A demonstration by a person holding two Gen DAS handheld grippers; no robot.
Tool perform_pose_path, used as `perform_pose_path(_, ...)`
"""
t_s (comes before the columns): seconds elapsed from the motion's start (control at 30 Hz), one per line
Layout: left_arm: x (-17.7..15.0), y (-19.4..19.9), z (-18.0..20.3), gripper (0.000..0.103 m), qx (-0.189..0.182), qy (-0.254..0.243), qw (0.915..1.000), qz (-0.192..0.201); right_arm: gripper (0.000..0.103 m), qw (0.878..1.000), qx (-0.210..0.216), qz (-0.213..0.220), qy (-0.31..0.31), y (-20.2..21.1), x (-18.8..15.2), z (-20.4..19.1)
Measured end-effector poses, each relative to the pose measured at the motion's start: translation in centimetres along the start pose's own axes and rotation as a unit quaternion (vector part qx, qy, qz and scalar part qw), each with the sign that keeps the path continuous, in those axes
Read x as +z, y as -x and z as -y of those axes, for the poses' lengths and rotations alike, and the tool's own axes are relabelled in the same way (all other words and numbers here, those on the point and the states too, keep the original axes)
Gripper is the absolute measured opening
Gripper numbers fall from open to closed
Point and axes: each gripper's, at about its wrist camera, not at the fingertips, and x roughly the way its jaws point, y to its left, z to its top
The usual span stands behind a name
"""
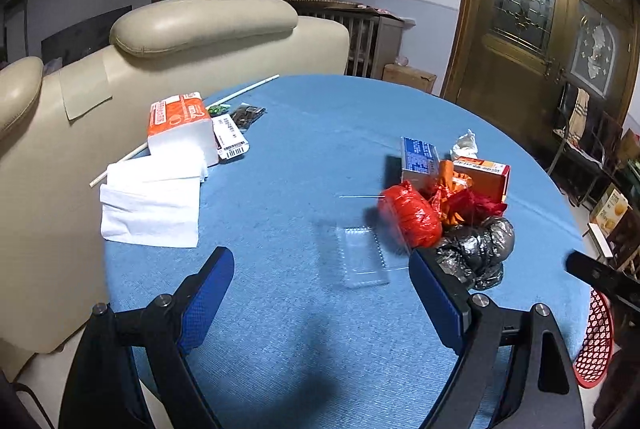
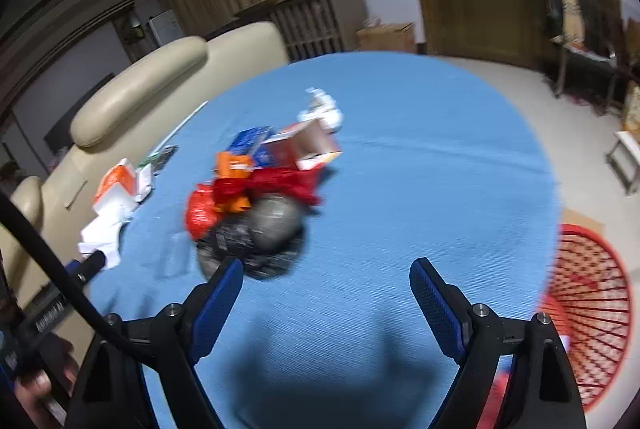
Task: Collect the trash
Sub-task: 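Grasp the black plastic bag with the right tool while the left tool grasps the clear plastic tray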
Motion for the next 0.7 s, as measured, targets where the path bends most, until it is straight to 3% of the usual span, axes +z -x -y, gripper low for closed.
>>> perform_pose_path(0.23,-0.2,-0.7,-1.3,0.089,-0.008,0.023,0.9997,-0.005,0.088,0.999,0.024,-0.044,-0.02,-5.9,1.8,-3.2)
perform_pose_path(0.6,0.4,-1.9,-2.1,0.089,-0.019,0.033,0.9993,-0.004,0.087,0.991,0.031,-0.098,-0.085,-11.1,2.6,-3.7)
perform_pose_path(0.63,0.5,-2.0,-2.1,0.089,-0.019,0.032,0.9993,-0.003,0.087,0.99,0.033,-0.105,-0.087,-11.7,2.6,-3.8)
perform_pose_path(0.7,0.7,-2.1,-1.9,0.089,-0.02,0.03,0.9994,-0.004,0.07,0.988,0.048,-0.113,-0.093,-12.5,2.4,-4.1)
